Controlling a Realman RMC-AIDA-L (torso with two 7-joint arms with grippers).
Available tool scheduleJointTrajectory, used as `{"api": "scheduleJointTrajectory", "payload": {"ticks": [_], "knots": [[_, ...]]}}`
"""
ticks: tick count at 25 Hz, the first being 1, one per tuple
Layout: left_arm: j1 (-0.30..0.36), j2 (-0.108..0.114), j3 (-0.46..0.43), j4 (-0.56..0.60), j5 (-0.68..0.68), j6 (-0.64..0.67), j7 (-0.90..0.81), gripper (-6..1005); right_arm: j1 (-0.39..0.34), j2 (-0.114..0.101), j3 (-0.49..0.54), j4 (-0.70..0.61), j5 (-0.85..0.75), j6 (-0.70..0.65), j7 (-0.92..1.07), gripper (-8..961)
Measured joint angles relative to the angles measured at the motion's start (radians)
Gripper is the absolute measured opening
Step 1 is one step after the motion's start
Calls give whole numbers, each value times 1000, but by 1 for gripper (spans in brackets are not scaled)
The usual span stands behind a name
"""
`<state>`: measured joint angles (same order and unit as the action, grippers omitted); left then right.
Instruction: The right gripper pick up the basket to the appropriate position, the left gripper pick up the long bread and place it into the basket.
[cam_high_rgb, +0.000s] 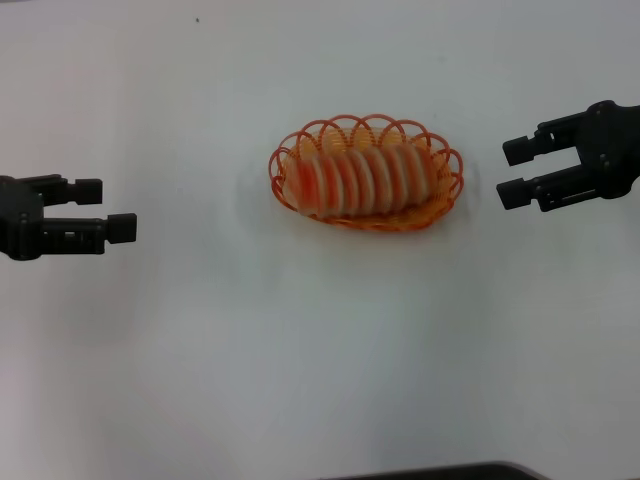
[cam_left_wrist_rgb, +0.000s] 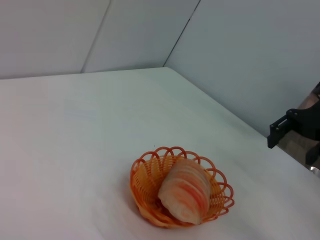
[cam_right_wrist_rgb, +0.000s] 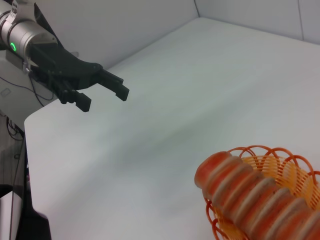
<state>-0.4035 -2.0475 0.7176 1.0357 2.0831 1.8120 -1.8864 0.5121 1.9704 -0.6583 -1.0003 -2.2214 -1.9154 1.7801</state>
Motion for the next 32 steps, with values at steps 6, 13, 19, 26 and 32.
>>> {"api": "scheduleJointTrajectory", "payload": {"ticks": [6,13,19,26,32], "knots": [[-4,-3,-2,-2,-2,1,0,932,0,0,-12,12,-7,4,1,741],[-4,-3,-4,-2,-4,4,-2,933,1,6,-13,12,-12,5,1,741],[-8,-2,-4,-2,-5,7,-4,933,3,8,-15,12,-12,7,0,741],[-13,-2,-4,-2,-6,10,-5,933,3,10,-15,12,-12,7,0,741],[-16,-2,-4,-2,-6,10,-6,932,3,10,-22,12,-12,7,1,741]]}}
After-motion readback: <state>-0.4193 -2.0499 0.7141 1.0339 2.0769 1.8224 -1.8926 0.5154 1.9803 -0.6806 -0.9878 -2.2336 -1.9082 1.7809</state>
